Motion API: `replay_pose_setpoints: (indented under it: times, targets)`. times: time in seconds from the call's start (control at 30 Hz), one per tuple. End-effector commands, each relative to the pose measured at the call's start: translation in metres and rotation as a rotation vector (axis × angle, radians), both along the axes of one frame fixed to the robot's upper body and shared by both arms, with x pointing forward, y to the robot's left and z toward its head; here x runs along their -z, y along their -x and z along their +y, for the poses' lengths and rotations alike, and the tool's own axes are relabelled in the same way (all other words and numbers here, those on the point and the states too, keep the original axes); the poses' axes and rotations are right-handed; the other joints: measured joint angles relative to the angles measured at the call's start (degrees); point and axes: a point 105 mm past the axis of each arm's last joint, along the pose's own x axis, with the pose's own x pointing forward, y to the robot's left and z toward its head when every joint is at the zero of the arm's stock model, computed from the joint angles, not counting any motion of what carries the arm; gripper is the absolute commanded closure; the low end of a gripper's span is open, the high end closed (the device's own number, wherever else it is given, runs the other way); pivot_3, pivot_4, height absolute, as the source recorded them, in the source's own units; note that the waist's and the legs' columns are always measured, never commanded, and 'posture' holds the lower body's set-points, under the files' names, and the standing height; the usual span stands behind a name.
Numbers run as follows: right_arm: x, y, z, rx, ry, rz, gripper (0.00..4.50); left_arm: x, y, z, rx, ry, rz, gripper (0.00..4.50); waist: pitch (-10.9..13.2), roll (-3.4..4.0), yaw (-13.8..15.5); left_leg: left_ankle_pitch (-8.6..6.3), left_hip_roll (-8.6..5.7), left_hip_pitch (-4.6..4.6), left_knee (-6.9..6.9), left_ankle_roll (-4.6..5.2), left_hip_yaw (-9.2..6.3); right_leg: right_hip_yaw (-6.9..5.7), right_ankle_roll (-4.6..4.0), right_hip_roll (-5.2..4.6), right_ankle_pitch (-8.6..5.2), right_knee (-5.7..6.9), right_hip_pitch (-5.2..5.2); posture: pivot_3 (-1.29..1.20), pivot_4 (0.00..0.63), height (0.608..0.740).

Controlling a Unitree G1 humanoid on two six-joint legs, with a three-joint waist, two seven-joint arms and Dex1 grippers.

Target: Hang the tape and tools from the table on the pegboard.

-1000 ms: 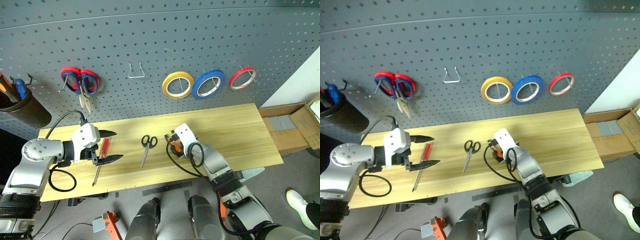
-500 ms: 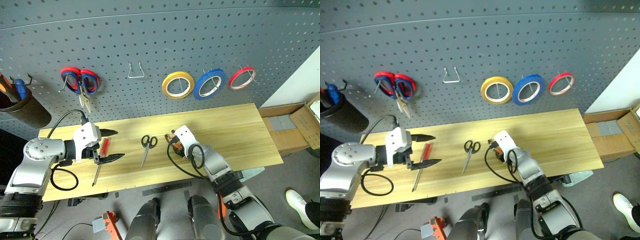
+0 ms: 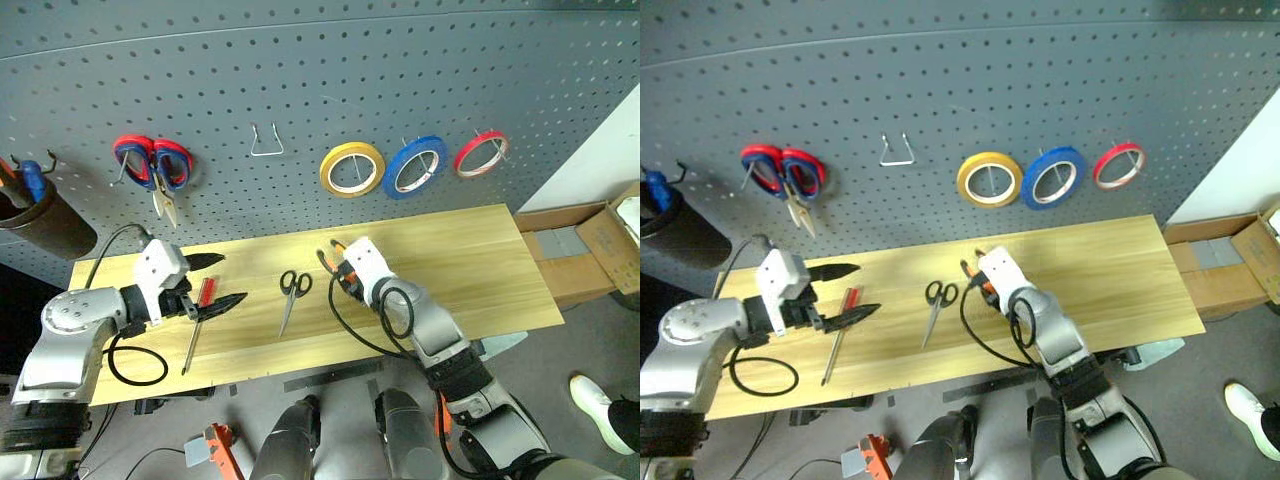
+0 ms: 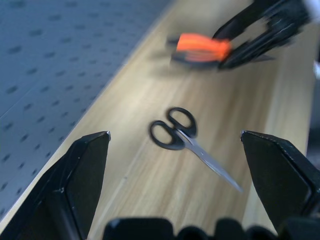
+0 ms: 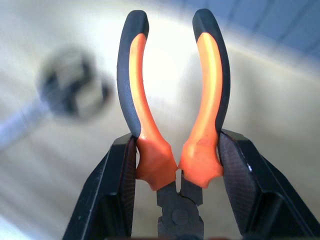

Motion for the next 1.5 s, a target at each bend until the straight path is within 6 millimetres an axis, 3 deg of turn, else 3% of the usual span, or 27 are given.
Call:
replay_pose_setpoints:
  times: [0.03, 0.17, 0.3, 0.6, 1.03, 1.5]
  targets:
    - [-0.036, 0.030, 0.011, -0.068, -0.144, -0.043, 2.47, -0.014, 0.007, 0.008, -0.065, 0.078, -0.037, 0.00, 0.00, 0.00, 0.01, 0.00, 0.00, -0.01, -0.01, 0.00, 0.00, 0.01, 0.00, 0.00, 0.00, -0.04, 0.00, -0.12, 0.338, 0.740]
    - [-0.070, 0.050, 0.022, -0.131, -0.243, -0.102, 2.47, -0.013, 0.013, 0.012, -0.092, 0.114, -0.024, 0.00, 0.08, -0.01, 0.09, 0.00, 0.01, 0.01, 0.02, 0.00, 0.01, 0.00, -0.01, 0.00, 0.00, 0.00, 0.00, -0.12, 0.347, 0.740]
    - [-0.121, 0.057, 0.036, -0.199, -0.353, -0.243, 2.47, -0.019, 0.013, 0.011, -0.107, 0.165, -0.040, 0.00, 0.16, 0.00, 0.22, 0.02, 0.04, 0.06, 0.02, -0.03, 0.01, -0.02, -0.06, 0.01, 0.03, 0.05, -0.01, -0.12, 0.348, 0.740]
    - [-0.197, 0.033, 0.061, -0.249, -0.465, -0.477, 2.47, -0.027, 0.012, -0.002, -0.092, 0.220, -0.071, 0.00, 0.19, -0.01, 0.84, 0.03, 0.07, 0.09, 0.00, -0.05, 0.14, -0.04, -0.10, -0.01, 0.06, 0.01, -0.02, -0.11, 0.347, 0.740]
    - [-0.247, 0.030, 0.104, -0.410, -0.519, -0.654, 2.47, -0.035, 0.012, -0.006, -0.105, 0.232, -0.107, 0.00, 0.31, 0.00, 0.39, 0.01, 0.21, 0.06, -0.10, -0.07, 0.41, -0.05, -0.11, 0.00, 0.06, 0.07, -0.26, -0.07, 0.340, 0.740]
    - [-0.258, 0.010, 0.133, -0.442, -0.531, -0.736, 2.47, -0.039, 0.010, -0.010, -0.102, 0.226, -0.129, 0.00, 0.33, 0.01, 0.49, 0.00, 0.40, 0.07, -0.07, -0.11, 0.58, -0.07, -0.26, 0.14, 0.15, 0.08, -0.32, -0.04, 0.332, 0.740]
